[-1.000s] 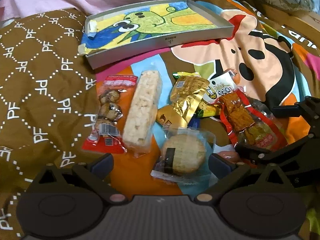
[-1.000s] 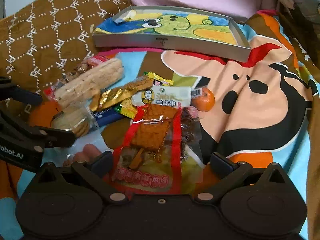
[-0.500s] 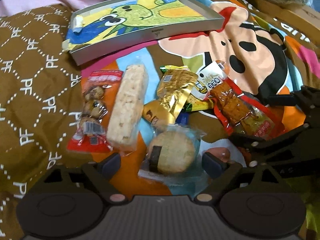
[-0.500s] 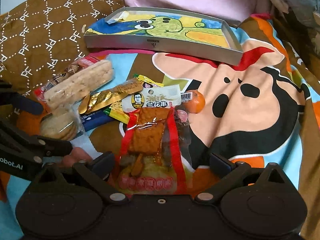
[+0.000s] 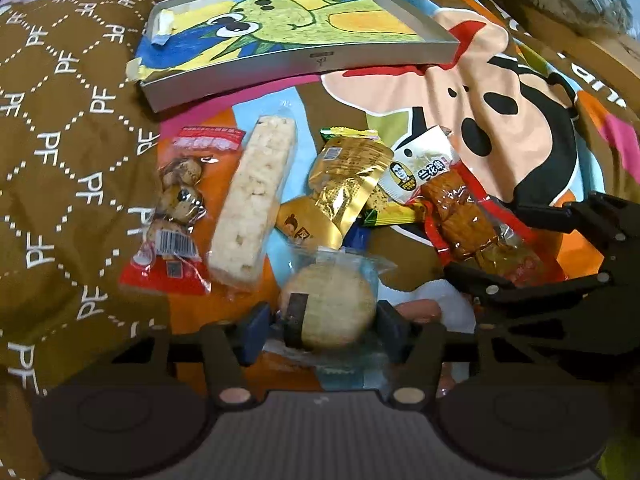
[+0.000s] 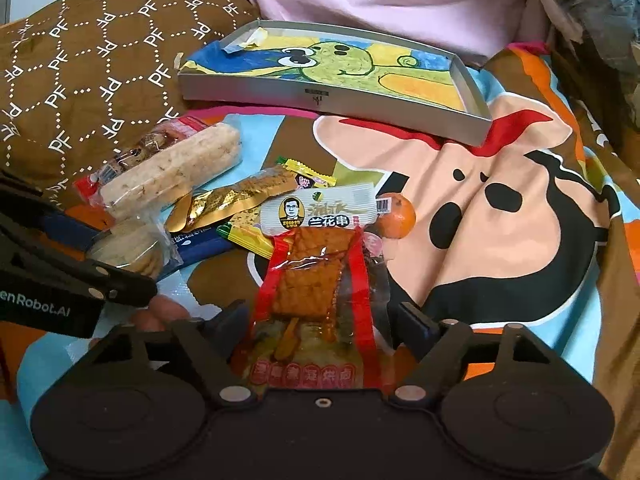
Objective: Organize snacks
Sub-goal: 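Grasp the wrapped round bun with the left tool while the right grasps the red tofu strip, then carry the bun and tofu strip into the grey tray and open both tools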
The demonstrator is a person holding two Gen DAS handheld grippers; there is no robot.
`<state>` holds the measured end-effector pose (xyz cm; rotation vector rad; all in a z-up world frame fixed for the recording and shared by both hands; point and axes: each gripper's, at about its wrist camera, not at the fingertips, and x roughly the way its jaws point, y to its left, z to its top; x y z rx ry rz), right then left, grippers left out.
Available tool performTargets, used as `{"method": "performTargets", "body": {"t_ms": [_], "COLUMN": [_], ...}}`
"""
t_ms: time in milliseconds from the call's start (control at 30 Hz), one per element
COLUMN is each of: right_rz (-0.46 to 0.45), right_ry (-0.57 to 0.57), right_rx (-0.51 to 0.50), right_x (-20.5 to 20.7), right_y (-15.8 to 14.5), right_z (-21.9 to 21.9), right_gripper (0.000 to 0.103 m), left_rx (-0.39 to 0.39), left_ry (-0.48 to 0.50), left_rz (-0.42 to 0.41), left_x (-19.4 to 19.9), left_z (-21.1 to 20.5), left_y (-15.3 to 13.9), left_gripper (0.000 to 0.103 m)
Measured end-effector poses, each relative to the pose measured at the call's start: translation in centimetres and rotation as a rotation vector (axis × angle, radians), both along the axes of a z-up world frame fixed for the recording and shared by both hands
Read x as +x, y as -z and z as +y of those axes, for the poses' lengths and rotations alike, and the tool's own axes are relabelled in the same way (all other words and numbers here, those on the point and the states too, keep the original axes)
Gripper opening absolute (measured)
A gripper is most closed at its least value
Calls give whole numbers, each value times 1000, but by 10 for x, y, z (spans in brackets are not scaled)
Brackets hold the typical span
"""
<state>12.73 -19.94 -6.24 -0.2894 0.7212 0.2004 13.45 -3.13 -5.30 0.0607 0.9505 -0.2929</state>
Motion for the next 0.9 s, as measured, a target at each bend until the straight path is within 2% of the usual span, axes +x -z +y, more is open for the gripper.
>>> {"method": "performTargets", "body": {"t_ms": [167, 233, 333, 467, 533, 633, 800, 900], "right_rz": [-1, 2, -19, -28, -17, -26, -96, -89], "right_ry": [32, 40, 33, 26, 25, 18, -21, -25], "right_rx": [3, 44, 81, 53, 26, -36, -169, -158], "right_x": [-3, -2, 2, 8, 13, 14, 5, 8], "right_y": [-2, -2, -2, 4, 9, 13, 15, 16], "right_z": [-6, -9, -8, -1, 4, 11, 22, 21], "right_gripper": [75, 77, 86, 86, 86, 83, 72, 70], "left_rx": [-10, -10, -14, -21, -32, -48, -57, -60], "left_ry": [-11, -22, -32, -26, -27, -33, -42, -55], "left_rz": [4, 8, 14, 25, 30, 39, 39, 45], "left_x": [-2, 0, 6, 12, 13, 14, 11, 10], "left_z": [5, 5, 4, 5, 7, 7, 6, 6], "left_y": [-2, -1, 1, 4, 5, 5, 3, 2], "left_gripper": [62, 66, 72, 74, 73, 65, 57, 56]}}
